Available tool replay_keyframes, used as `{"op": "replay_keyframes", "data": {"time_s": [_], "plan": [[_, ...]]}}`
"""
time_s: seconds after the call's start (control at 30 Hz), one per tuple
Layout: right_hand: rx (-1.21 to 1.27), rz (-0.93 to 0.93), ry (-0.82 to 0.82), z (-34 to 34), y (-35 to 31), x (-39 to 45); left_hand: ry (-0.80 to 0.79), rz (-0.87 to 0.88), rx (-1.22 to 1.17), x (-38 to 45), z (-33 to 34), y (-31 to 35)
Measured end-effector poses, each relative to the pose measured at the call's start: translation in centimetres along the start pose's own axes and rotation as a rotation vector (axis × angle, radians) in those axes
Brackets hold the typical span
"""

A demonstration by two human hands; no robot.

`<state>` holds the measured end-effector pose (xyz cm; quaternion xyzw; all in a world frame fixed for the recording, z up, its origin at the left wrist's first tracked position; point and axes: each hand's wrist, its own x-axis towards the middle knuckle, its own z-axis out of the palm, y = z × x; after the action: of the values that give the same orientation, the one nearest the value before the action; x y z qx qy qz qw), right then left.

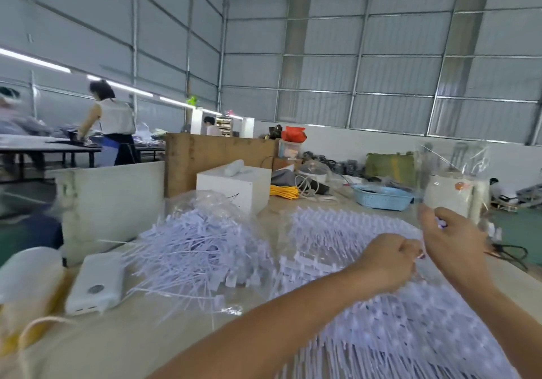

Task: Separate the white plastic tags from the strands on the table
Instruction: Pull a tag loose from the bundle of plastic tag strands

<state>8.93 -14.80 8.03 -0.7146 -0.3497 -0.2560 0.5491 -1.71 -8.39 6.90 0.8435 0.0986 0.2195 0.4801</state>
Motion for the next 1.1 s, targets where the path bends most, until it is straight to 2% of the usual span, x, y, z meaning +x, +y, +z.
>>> {"op": "replay_keyframes", "data": {"time_s": [0.07,0.17,0.27,0.33,0.47,0.6,0.67,0.77,0.8,0.87,0.97,1.03,1.1], "plan": [[0.073,0.015,-0.149,1.8,-0.2,-1.1,0.021,0.040,0.128,-1.3,-3.0,-1.2],[0.129,-0.083,-0.504,4.2,-0.7,-3.4,0.002,0.008,0.329,-3.4,-8.1,-3.6],[0.008,-0.178,-0.879,6.9,-1.2,-5.1,0.029,-0.078,0.507,-6.3,-13.7,-6.4],[-0.107,-0.260,-0.967,9.2,-1.5,-5.8,0.109,-0.201,0.584,-8.2,-17.8,-8.2],[-0.195,-0.401,-0.958,14.1,-3.6,-7.8,0.295,-0.380,0.820,-11.0,-24.9,-11.3],[-0.335,-0.470,-0.947,18.6,-6.8,-10.3,0.348,-0.561,1.056,-12.7,-26.9,-14.0],[-0.414,-0.382,-0.978,20.1,-8.0,-11.2,0.288,-0.497,1.059,-13.5,-26.2,-14.8],[-0.489,-0.312,-0.907,21.4,-8.6,-10.8,0.008,-0.447,1.049,-13.9,-24.2,-15.8],[-0.407,-0.278,-0.871,21.6,-8.5,-10.2,-0.052,-0.445,1.168,-13.9,-23.6,-16.0],[-0.141,-0.080,-0.838,21.4,-7.7,-8.5,-0.052,-0.383,1.440,-13.5,-22.7,-16.7],[0.260,0.250,-0.695,19.9,-6.7,-5.5,-0.047,-0.328,1.598,-11.4,-22.0,-17.2],[0.370,0.329,-0.574,19.1,-6.6,-4.2,-0.055,-0.284,1.646,-9.4,-21.5,-17.3],[0.419,0.311,-0.504,18.8,-6.5,-3.5,-0.048,-0.282,1.632,-7.1,-21.1,-17.0]]}}
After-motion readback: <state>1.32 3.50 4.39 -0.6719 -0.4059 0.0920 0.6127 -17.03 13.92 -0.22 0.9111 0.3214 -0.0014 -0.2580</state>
